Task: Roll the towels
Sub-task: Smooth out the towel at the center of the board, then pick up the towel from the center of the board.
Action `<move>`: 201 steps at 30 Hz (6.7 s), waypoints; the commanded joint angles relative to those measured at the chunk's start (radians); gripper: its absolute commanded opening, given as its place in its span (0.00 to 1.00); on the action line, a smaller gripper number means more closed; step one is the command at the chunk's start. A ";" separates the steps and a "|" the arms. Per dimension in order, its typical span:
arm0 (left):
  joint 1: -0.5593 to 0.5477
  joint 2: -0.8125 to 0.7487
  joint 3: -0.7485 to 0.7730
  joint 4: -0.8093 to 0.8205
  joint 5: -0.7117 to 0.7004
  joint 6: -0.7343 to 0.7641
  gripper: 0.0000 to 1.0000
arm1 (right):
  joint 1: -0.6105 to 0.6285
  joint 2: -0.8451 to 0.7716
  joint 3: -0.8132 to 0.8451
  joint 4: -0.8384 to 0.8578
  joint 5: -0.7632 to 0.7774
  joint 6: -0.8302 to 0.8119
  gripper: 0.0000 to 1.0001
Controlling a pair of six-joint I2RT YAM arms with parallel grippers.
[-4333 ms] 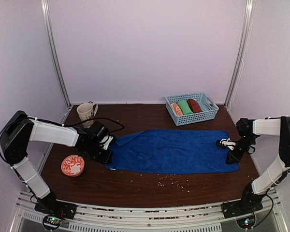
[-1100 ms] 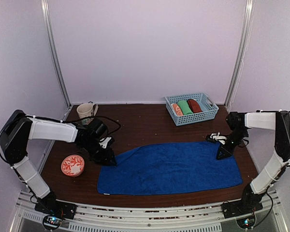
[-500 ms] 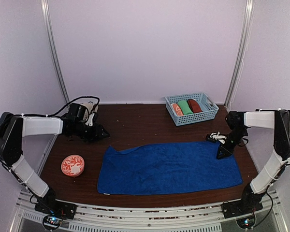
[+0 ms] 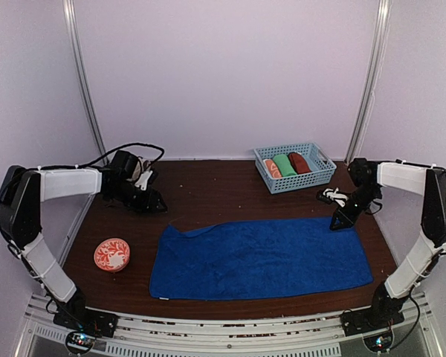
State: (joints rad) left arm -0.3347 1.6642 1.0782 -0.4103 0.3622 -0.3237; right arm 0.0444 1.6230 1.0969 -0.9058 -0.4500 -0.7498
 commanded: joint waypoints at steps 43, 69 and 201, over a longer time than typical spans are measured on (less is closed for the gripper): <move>-0.009 0.174 0.021 0.083 -0.214 0.202 0.00 | -0.044 0.124 0.129 0.161 0.185 0.323 0.12; 0.011 0.136 -0.020 0.143 -0.099 0.159 0.57 | -0.150 0.310 0.262 0.168 0.283 0.372 0.18; -0.123 0.305 0.070 -0.097 -0.391 0.238 0.18 | -0.144 0.363 0.223 0.242 0.217 0.351 0.02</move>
State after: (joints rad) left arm -0.4427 1.9057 1.1614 -0.4171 0.0223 -0.0998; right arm -0.1013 1.9583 1.3106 -0.6662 -0.2043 -0.4110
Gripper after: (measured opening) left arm 0.210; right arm 0.025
